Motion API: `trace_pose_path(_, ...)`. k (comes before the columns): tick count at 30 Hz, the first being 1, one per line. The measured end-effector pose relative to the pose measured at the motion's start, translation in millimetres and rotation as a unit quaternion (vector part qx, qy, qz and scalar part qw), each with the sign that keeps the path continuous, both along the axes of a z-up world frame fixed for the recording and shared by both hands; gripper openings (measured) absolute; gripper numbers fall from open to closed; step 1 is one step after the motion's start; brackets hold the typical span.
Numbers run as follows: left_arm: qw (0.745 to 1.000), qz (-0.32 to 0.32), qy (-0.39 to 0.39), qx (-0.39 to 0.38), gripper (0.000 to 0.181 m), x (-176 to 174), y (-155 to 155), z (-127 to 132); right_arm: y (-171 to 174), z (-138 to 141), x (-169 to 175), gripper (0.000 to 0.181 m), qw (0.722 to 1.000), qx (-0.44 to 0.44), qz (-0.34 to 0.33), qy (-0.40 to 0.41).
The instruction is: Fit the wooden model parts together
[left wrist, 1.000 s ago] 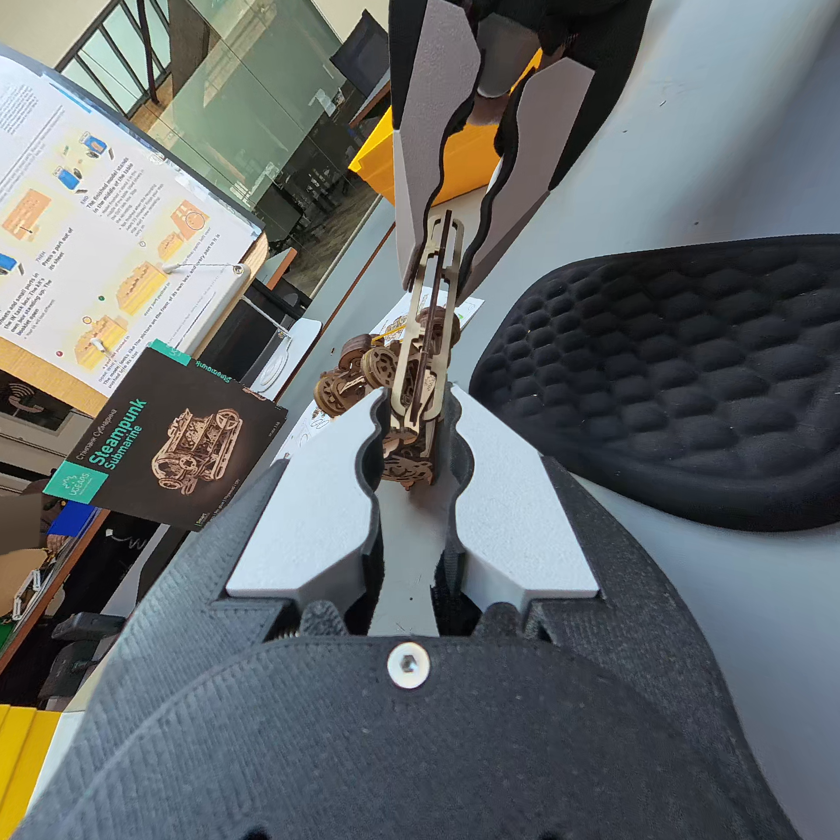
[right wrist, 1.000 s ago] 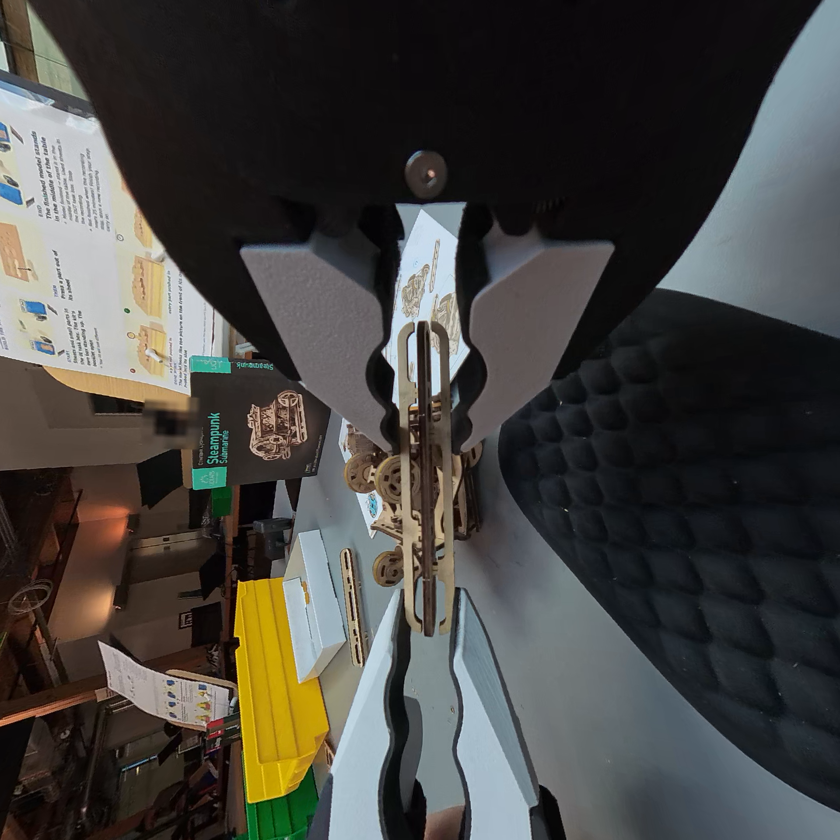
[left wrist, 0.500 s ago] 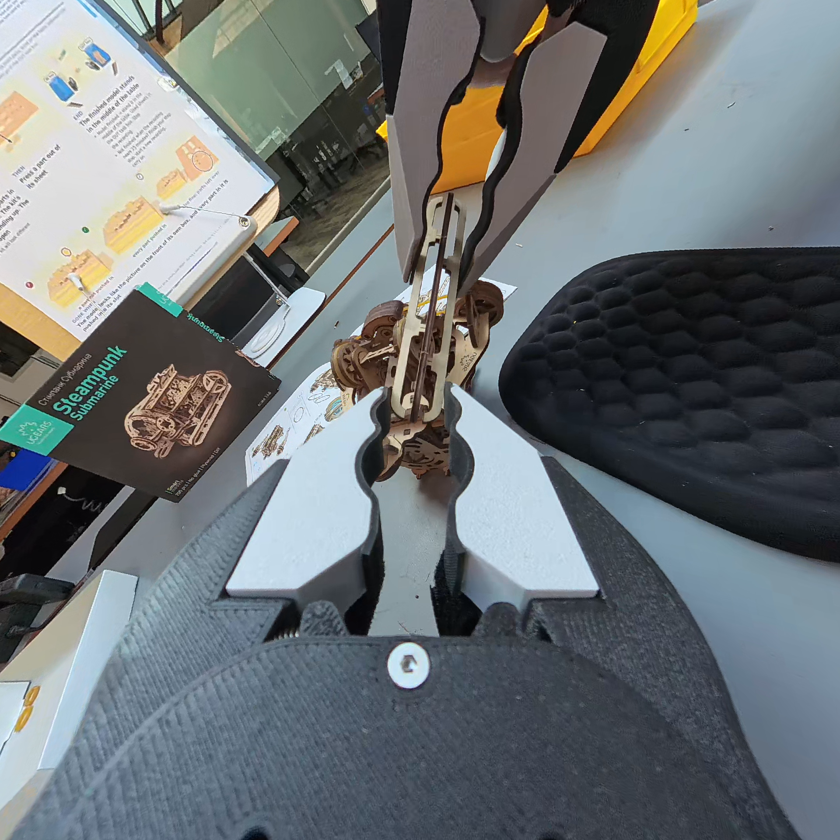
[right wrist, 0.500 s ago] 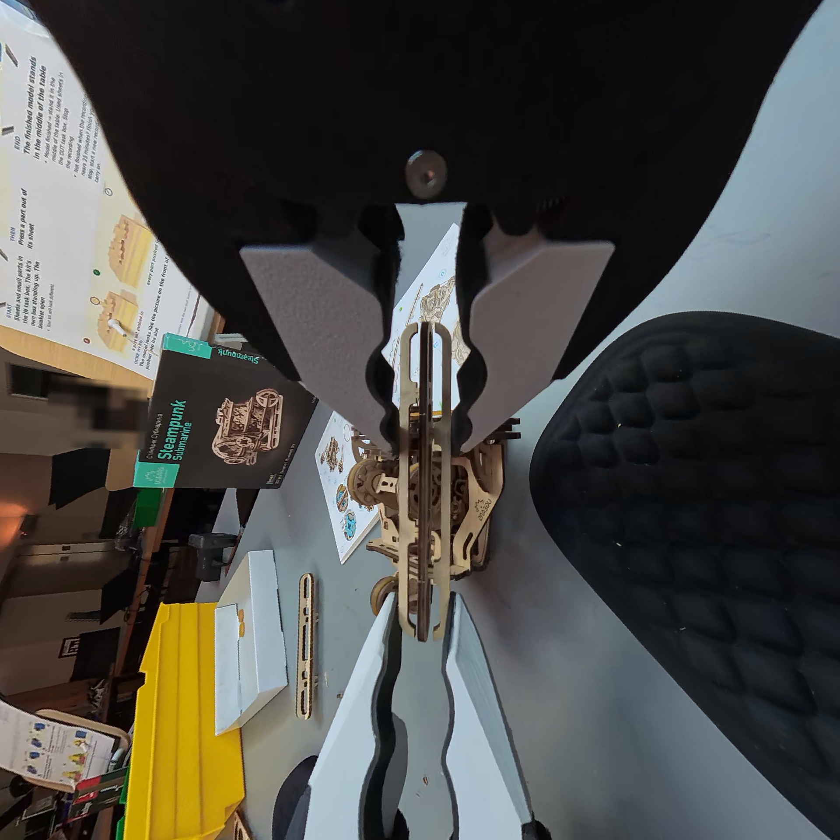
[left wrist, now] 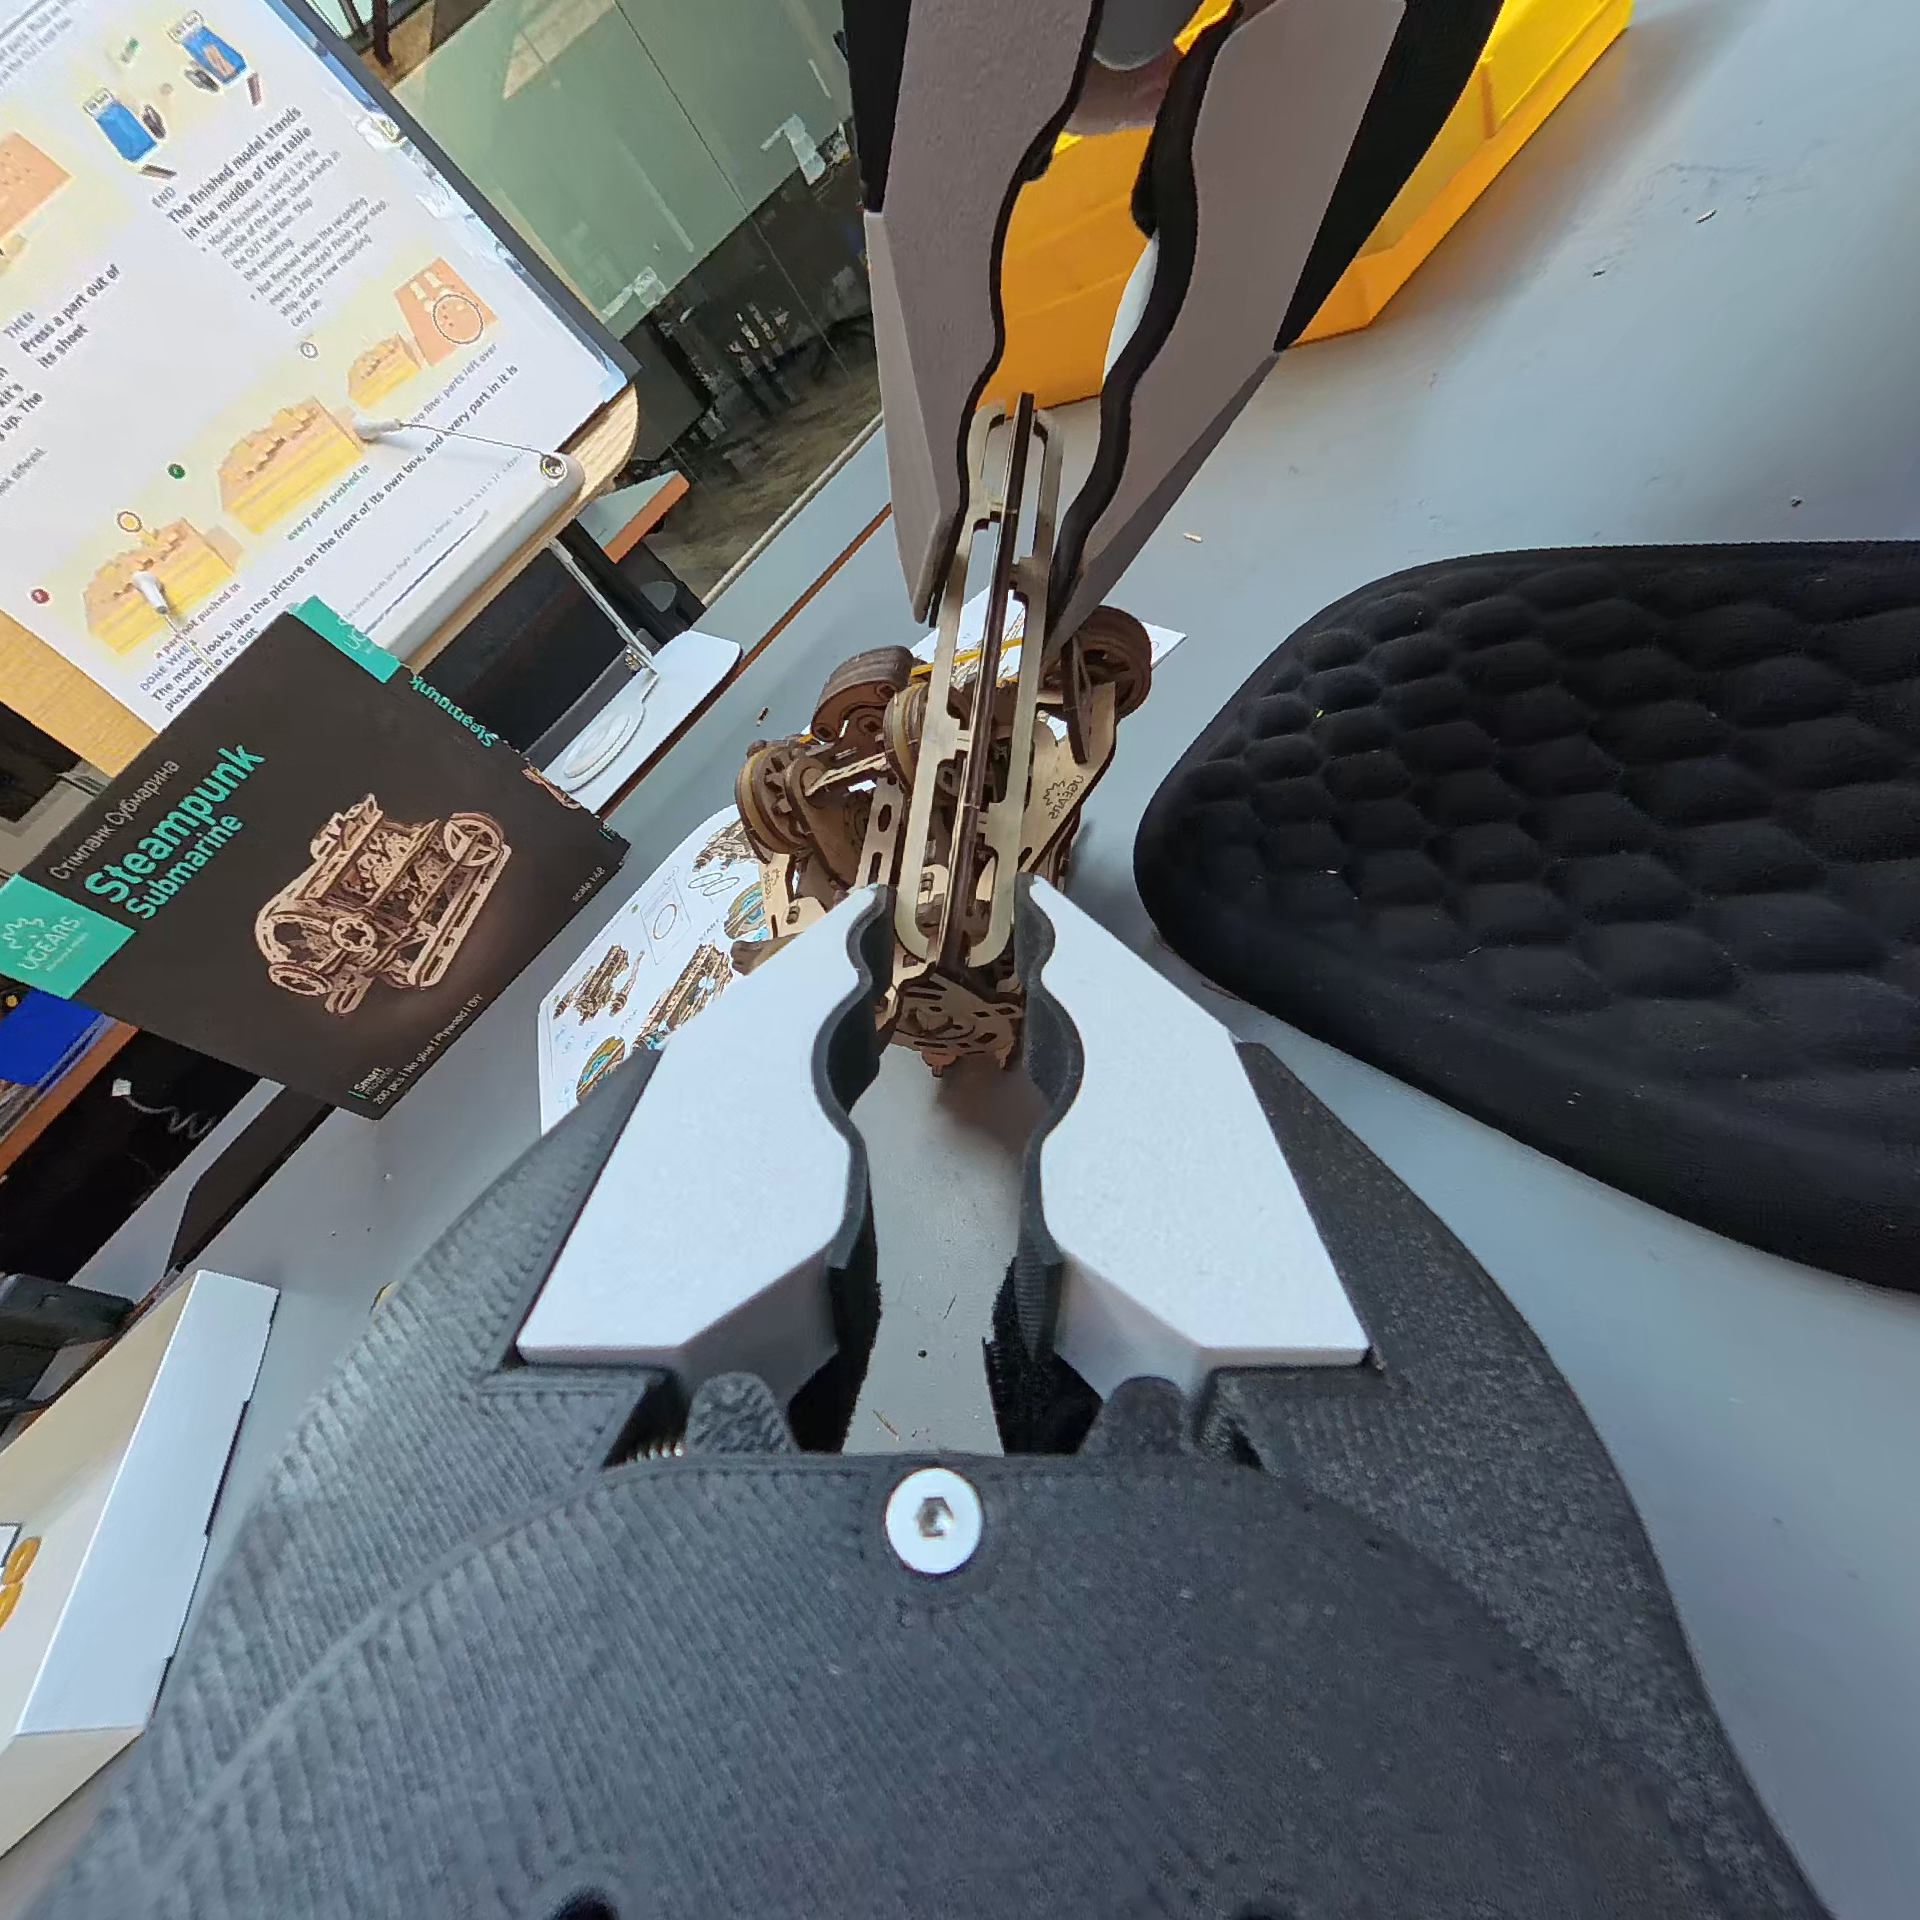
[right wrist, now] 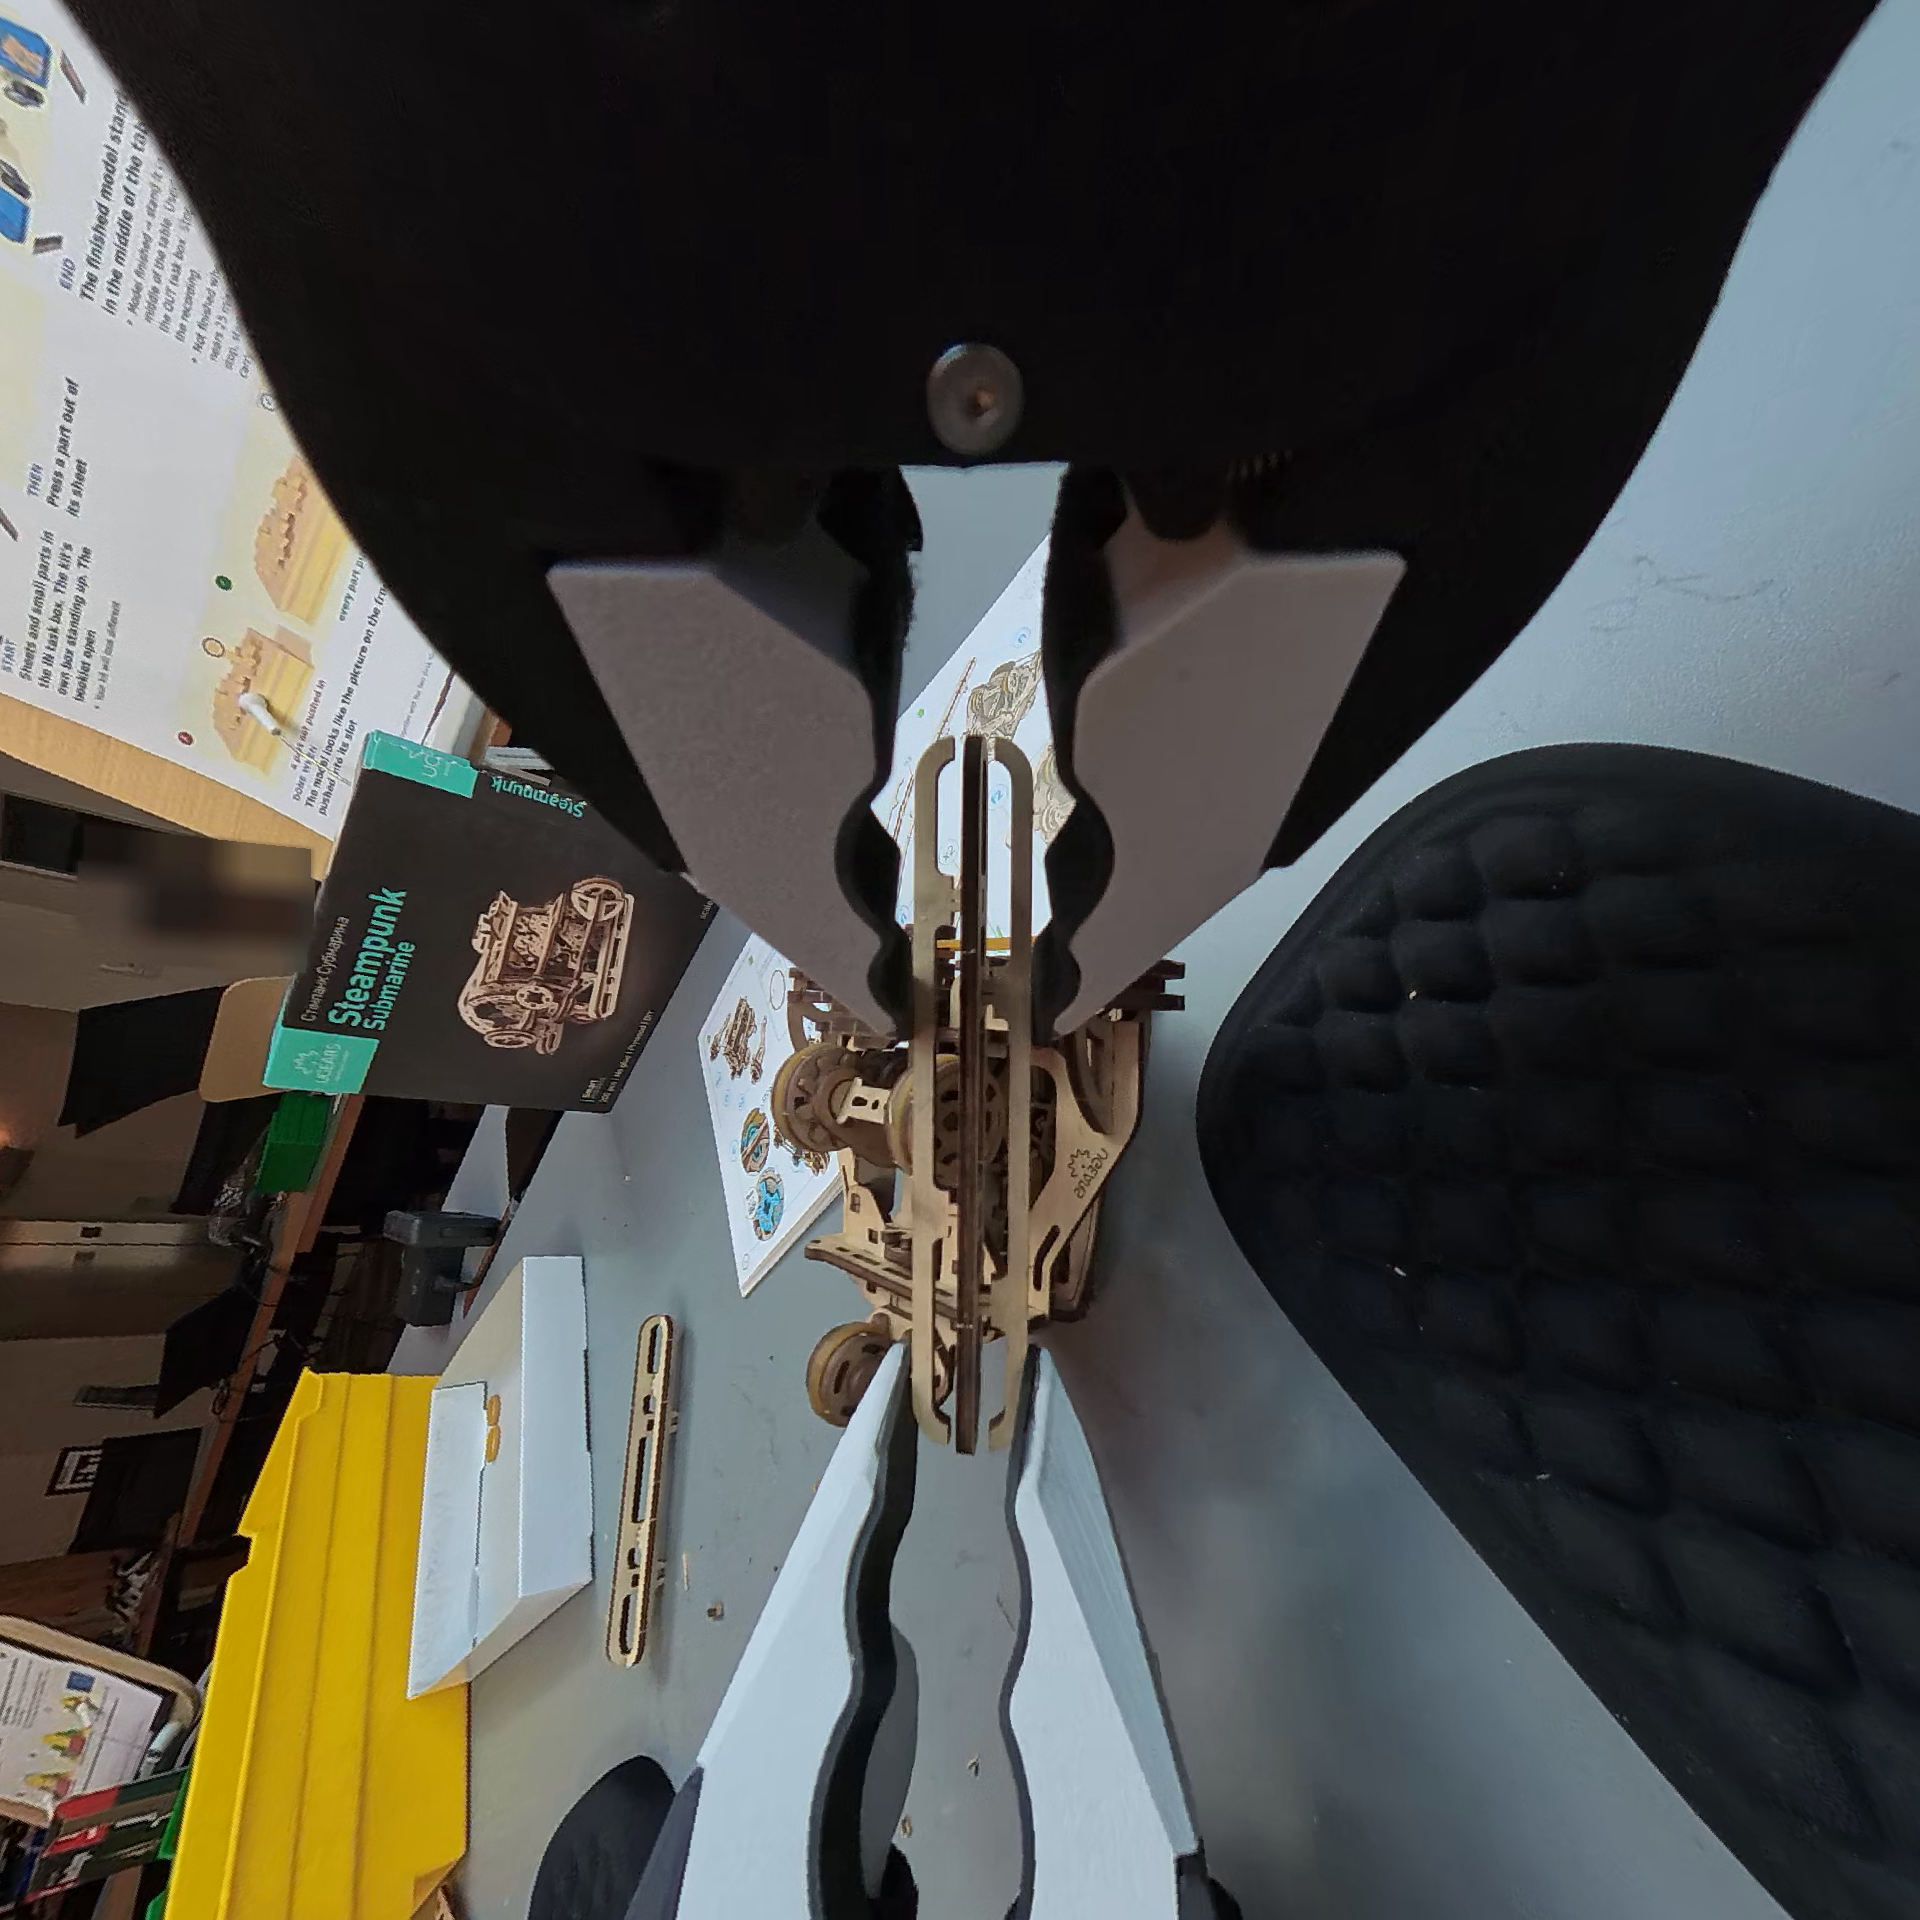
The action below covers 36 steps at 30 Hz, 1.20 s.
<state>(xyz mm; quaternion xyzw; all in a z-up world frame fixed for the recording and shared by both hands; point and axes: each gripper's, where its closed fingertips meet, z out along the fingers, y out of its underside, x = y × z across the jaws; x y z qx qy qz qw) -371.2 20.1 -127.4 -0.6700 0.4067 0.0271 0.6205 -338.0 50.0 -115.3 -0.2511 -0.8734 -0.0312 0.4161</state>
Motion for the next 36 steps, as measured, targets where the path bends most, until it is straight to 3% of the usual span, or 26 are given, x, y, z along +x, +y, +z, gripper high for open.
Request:
trace_pose_path(12, 1.000, -0.002, -0.014, -0.008, 0.020, 0.6, 0.3, -0.6, 10.4, 4.8, 8.1, 0.027, 1.000, 0.007, -0.006, 0.000)
trace_pose_path(22, 1.000, -0.006, -0.012, -0.013, 0.020, 3.2, -0.7, -2.8, 13.4, 13.0, 27.3, 0.031, 0.999, -0.044, -0.005, 0.019)
trace_pose_path(36, 1.000, -0.003, -0.008, -0.008, 0.019, 2.7, -1.2, -3.6, 30.7, -3.2, 24.2, 0.027, 0.996, -0.080, -0.004, 0.050)
